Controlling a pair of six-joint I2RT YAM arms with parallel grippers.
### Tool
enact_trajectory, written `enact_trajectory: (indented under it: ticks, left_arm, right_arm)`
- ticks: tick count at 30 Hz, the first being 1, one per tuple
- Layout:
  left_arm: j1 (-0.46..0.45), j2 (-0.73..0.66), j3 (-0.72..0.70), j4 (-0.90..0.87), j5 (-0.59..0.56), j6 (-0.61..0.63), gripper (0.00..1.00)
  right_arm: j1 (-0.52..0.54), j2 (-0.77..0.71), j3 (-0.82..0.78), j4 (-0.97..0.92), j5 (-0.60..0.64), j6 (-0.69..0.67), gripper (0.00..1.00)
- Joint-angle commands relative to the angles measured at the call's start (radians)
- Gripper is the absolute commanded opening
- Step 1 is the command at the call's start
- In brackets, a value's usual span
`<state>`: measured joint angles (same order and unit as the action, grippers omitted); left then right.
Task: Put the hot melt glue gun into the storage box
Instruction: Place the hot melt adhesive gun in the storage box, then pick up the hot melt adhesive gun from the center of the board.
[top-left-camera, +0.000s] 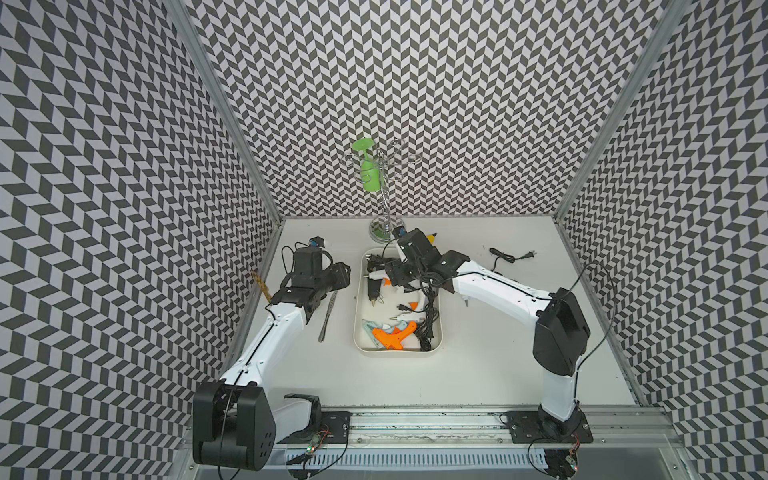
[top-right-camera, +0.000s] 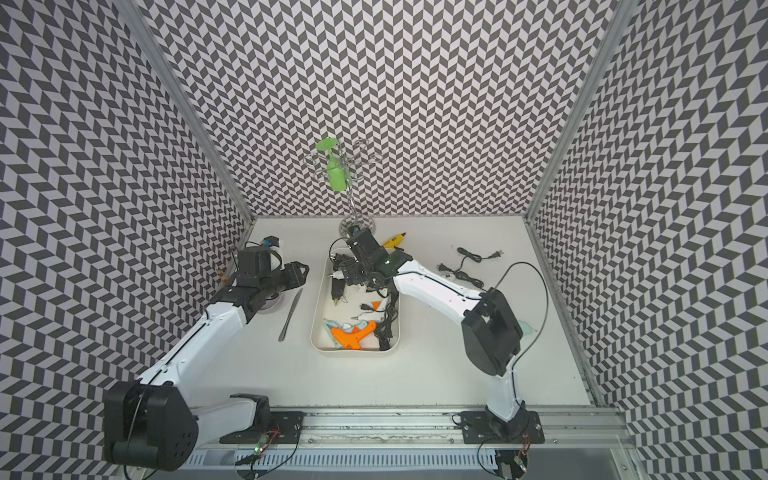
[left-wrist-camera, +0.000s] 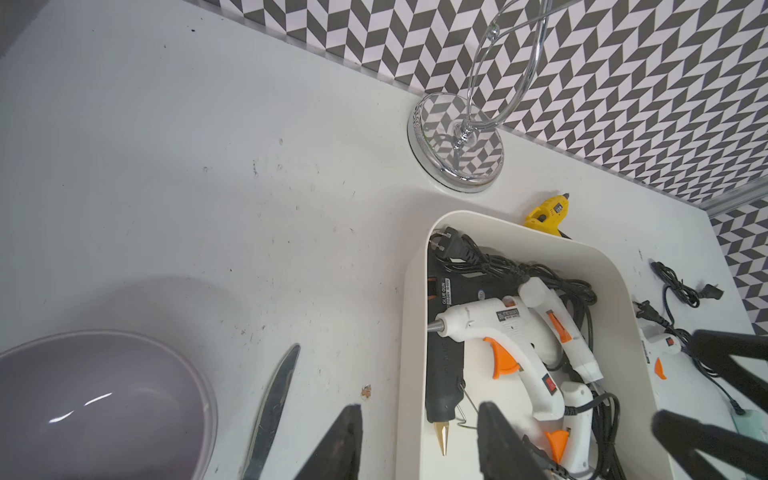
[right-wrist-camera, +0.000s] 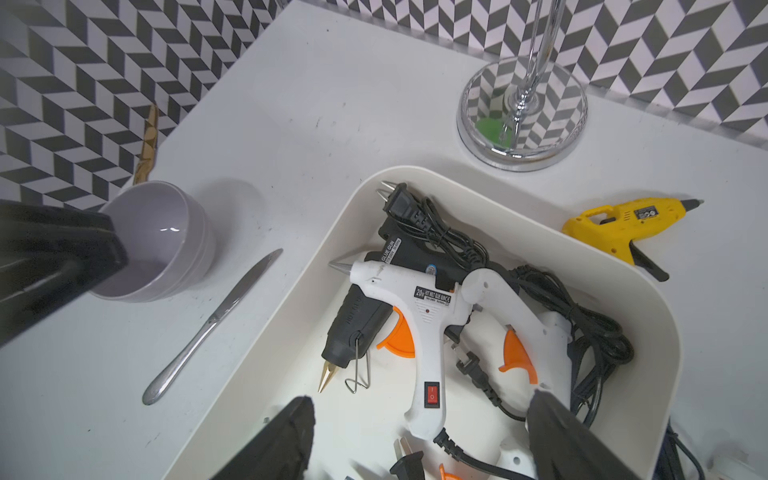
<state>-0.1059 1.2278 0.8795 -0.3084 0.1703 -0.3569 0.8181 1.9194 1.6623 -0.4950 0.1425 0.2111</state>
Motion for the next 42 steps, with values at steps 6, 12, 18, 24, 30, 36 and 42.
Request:
enact_trajectory:
  ticks: [6, 12, 18, 24, 30, 36, 42]
  left_arm:
    - [-0.013, 0.016, 0.027, 0.065, 0.053, 0.03, 0.49]
    - [-0.052, 0.037, 0.043, 0.104, 0.068, 0.037, 0.5]
    - [-0.11, 0.061, 0.083, 0.112, 0.086, 0.069, 0.51]
    - [-0.147, 0.041, 0.066, 0.16, 0.103, 0.093, 0.51]
    - [-0.154, 0.062, 0.073, 0.162, 0.158, 0.112, 0.53]
    - [-0.167, 0.081, 0.071, 0.171, 0.204, 0.11, 0.53]
    - [-0.169, 0.098, 0.102, 0.129, 0.221, 0.143, 0.54]
  right_arm:
    - [-0.074, -0.04, -0.101, -0.009, 0.002, 0.006, 0.58]
    - [-0.117, -0.108, -0.217, 0.081, -0.085, 0.015, 0.43]
    - [-0.261, -0.19, -0.294, 0.056, -0.073, 0.098, 0.47]
    - [-0.599, -0.297, -0.453, 0.017, -0.19, 0.124, 0.54]
    - [-0.804, -0.318, -0.542, -0.05, -0.167, 0.116, 0.65]
    - [-0.902, -0.326, -0.579, -0.092, -0.046, 0.07, 0.7]
    - [-0.984, -0.261, -0.564, -0.105, -0.085, -0.075, 0.72]
